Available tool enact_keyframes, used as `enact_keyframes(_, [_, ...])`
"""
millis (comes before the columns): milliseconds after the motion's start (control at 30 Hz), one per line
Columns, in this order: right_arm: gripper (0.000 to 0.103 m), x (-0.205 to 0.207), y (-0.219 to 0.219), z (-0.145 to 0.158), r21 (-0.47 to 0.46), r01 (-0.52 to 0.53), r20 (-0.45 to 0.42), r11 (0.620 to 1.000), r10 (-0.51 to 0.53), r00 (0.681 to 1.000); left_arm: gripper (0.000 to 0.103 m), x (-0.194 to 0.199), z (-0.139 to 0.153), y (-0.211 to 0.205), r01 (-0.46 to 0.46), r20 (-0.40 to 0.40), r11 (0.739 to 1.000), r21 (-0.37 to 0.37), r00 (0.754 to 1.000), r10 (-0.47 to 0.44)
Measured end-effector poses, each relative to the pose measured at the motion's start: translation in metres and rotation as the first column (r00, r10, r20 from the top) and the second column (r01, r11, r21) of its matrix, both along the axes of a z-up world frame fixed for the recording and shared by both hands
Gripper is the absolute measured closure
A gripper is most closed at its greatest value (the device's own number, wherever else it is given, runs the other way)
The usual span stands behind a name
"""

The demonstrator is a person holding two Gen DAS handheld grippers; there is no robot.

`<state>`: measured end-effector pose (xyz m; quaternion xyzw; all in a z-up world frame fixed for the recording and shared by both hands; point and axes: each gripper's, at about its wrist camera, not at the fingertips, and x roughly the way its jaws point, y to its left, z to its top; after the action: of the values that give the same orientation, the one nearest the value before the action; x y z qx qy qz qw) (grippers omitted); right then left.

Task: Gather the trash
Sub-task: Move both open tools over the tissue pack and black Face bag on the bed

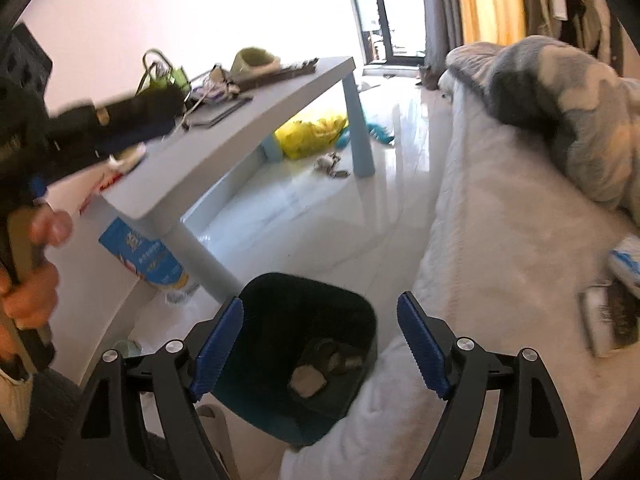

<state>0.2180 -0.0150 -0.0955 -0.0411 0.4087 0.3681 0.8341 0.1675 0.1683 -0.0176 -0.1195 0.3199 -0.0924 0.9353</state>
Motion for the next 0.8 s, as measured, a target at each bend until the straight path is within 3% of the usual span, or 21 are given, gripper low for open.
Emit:
enact_keyframes(300, [0.019,0.008,-0.065,0.024,0.003,0.096,0.081,0.995,-0.096,0.992,0.039,0.012,-0.005,-0.053,0.083,-0.002,0.996,0.022,0.997,-0.083])
enact_keyframes(800, [0.013,0.029,-0.181,0.049,-0.006,0.271,0.192,0.962,-0.265,0.945,0.028,0.041,-0.022,-0.136,0.239,-0.012,0.97,0.052,0.971,-0.238])
